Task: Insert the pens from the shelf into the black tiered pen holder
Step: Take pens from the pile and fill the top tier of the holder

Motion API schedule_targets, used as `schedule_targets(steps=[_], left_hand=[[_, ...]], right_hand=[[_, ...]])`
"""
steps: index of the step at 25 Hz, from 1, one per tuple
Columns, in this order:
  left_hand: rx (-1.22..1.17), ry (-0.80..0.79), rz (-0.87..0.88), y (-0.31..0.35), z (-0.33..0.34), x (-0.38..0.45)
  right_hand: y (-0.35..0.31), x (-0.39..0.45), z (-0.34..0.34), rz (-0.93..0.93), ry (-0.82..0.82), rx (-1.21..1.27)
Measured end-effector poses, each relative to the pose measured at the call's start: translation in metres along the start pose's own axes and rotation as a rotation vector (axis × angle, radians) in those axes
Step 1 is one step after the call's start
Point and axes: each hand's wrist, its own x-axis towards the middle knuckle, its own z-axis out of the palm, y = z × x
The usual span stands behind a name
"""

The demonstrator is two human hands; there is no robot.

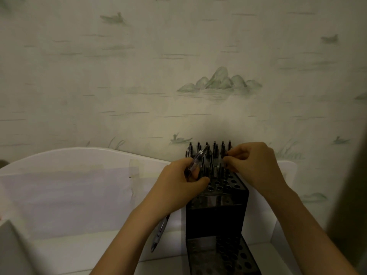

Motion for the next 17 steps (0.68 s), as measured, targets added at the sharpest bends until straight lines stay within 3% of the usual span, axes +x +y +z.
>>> schedule_targets(steps=[4,6,8,12,15,17], left_hand=[[0.009,-0.009,0.014,0.001,0.002,0.000],[0.009,-0.007,0.027,0.001,0.004,0.000],[0.008,-0.018,0.047,0.003,0.007,0.001],[-0.001,-0.047,0.084,0.010,0.013,0.001],[0.012,-0.019,0.072,0.012,0.012,0.002],[0.032,-0.002,0.041,0.008,0.009,0.000]], right_hand=[[-0.007,-0.012,-0.005,-0.124,0.087,-0.132],[-0.013,-0.023,-0.005,-0.261,0.164,-0.069],[-0.019,-0.033,0.000,-0.312,0.075,0.082],[-0.028,-0.040,0.008,-0.168,-0.181,0.394],[-0.033,-0.038,0.003,-0.080,-0.173,0.568],[-0.035,-0.032,-0.008,-0.028,-0.078,0.752]])
